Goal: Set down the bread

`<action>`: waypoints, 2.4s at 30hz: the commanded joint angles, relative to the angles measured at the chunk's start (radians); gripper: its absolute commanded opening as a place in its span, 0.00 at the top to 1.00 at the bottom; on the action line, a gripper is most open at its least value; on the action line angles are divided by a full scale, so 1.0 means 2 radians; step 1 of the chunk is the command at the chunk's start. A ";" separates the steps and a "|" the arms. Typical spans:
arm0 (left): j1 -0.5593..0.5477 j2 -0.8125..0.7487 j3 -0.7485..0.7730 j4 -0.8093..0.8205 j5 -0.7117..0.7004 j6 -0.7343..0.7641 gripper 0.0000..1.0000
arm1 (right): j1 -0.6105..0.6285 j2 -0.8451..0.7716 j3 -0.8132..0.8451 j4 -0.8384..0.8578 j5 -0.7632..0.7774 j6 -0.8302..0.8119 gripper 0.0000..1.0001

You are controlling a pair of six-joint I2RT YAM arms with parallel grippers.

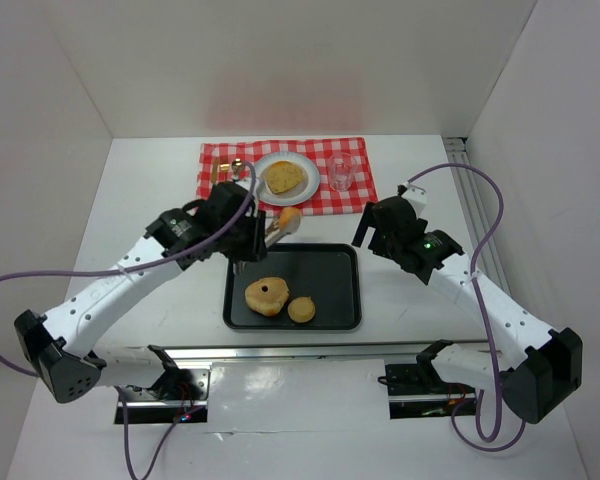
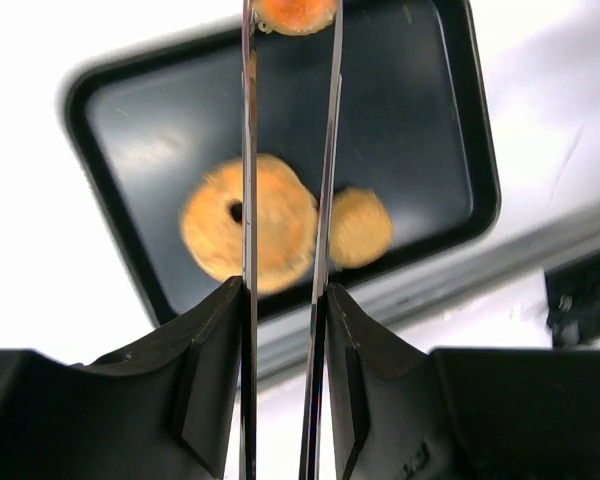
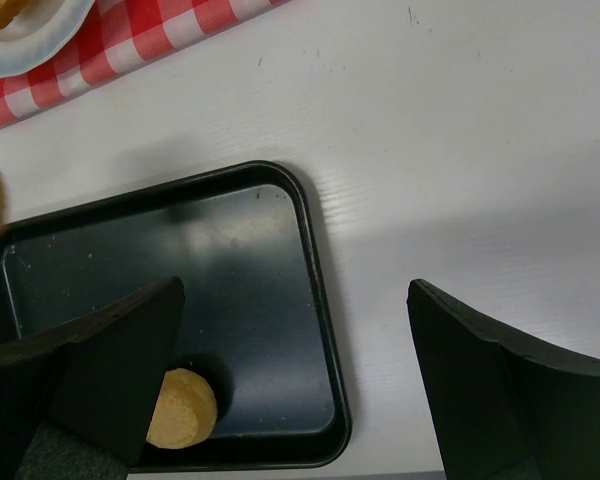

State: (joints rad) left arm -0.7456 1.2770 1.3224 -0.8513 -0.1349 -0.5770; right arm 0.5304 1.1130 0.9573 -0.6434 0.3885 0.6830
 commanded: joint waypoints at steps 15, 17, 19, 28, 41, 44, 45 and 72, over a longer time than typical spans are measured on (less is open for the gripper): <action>0.215 0.215 0.254 0.077 0.048 0.036 0.69 | 0.004 0.013 0.019 0.013 0.012 -0.004 0.00; 0.219 0.254 0.274 0.077 0.053 0.036 0.69 | 0.004 0.013 0.019 0.013 0.012 -0.004 0.00; 0.219 0.276 0.299 0.077 0.053 0.036 0.69 | 0.004 0.018 0.019 0.013 0.012 -0.004 0.00; 0.224 0.340 0.298 0.094 0.074 0.019 0.61 | 0.004 0.027 0.019 0.018 0.007 -0.004 0.00; 0.224 0.349 0.301 0.090 0.074 0.028 0.36 | 0.004 0.027 0.019 0.018 0.007 -0.004 0.00; 0.224 0.349 0.314 0.079 0.074 0.033 0.36 | 0.004 0.027 0.019 0.018 0.007 -0.004 0.00; 0.224 0.349 0.320 0.074 0.074 0.033 0.36 | 0.004 0.027 0.019 0.018 0.007 -0.004 0.00; 0.277 0.132 0.118 0.076 -0.236 0.021 0.41 | 0.004 0.023 0.015 0.018 0.007 -0.004 0.00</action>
State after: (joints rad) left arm -0.2562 1.5867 1.6642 -0.7311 -0.4549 -0.5045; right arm 0.5304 1.1690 0.9577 -0.6388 0.3878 0.6819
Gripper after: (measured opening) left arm 0.589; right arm 0.999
